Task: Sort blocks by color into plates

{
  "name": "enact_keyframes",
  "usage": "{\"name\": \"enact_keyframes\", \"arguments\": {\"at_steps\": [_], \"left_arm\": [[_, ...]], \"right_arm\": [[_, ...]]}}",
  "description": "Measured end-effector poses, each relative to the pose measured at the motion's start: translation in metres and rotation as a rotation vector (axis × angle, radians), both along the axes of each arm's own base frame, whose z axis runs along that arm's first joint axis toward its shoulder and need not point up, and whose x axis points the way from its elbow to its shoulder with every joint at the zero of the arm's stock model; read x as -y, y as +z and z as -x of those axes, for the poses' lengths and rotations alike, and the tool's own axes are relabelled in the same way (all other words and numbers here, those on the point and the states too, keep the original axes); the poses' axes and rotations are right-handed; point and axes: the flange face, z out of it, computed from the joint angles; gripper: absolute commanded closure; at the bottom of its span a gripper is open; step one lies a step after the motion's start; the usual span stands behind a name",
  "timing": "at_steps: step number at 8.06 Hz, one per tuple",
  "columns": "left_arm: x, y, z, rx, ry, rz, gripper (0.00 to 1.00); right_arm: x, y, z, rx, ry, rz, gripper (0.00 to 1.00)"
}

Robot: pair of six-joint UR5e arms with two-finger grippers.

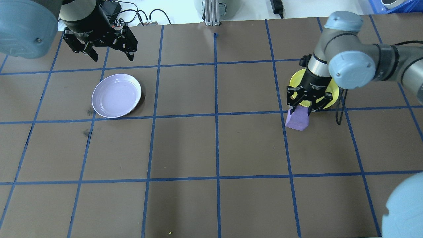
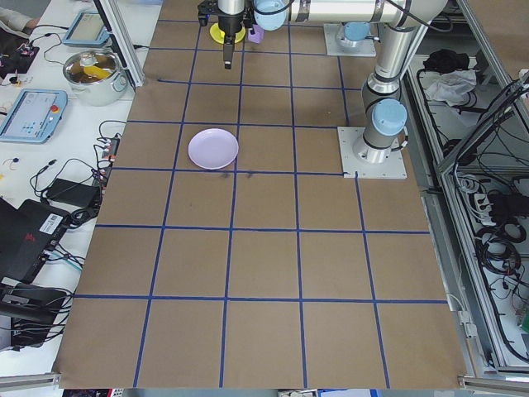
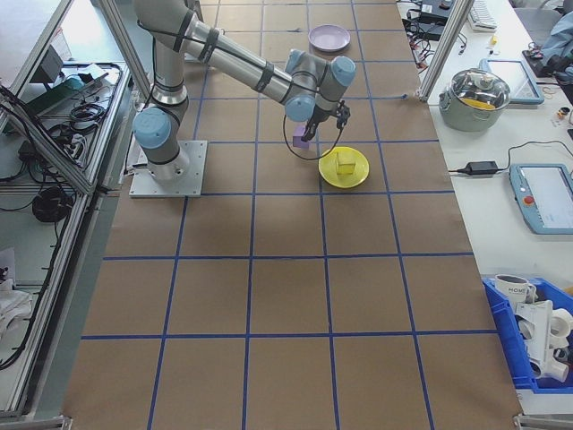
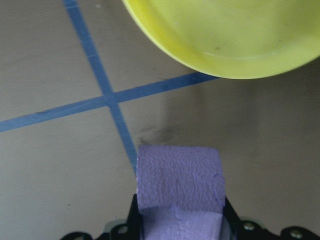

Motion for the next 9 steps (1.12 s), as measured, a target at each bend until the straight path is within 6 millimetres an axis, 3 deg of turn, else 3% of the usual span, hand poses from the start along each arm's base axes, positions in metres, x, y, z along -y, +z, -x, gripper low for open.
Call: {"name": "enact_keyframes", "arguments": {"at_steps": [1,3,5,7,8,9], "left_arm": [[0.001,0.000,-0.003,0.000,0.005,0.000,0.00],[0.003,0.000,-0.011,-0.001,0.016,0.000,0.00],[0.004,-0.001,-0.014,0.000,0.019,-0.001,0.00],[0.004,0.000,-0.015,0.001,0.020,-0.001,0.00],[0.004,0.000,-0.015,0.000,0.022,-0.001,0.00],[0.004,0.000,-0.016,0.000,0.024,-0.002,0.00]], "right_arm": [[0.002,0.014,-0.049,0.026,0.075,0.017,0.58],[-0.010,0.022,-0.151,0.110,0.208,0.040,0.57],[-0.021,0.014,-0.236,0.126,0.271,0.071,0.52],[-0.029,-0.010,-0.309,0.126,0.320,0.102,0.47],[-0.032,-0.023,-0.330,0.126,0.331,0.111,0.33],[-0.034,-0.031,-0.340,0.124,0.331,0.113,0.11]]}}
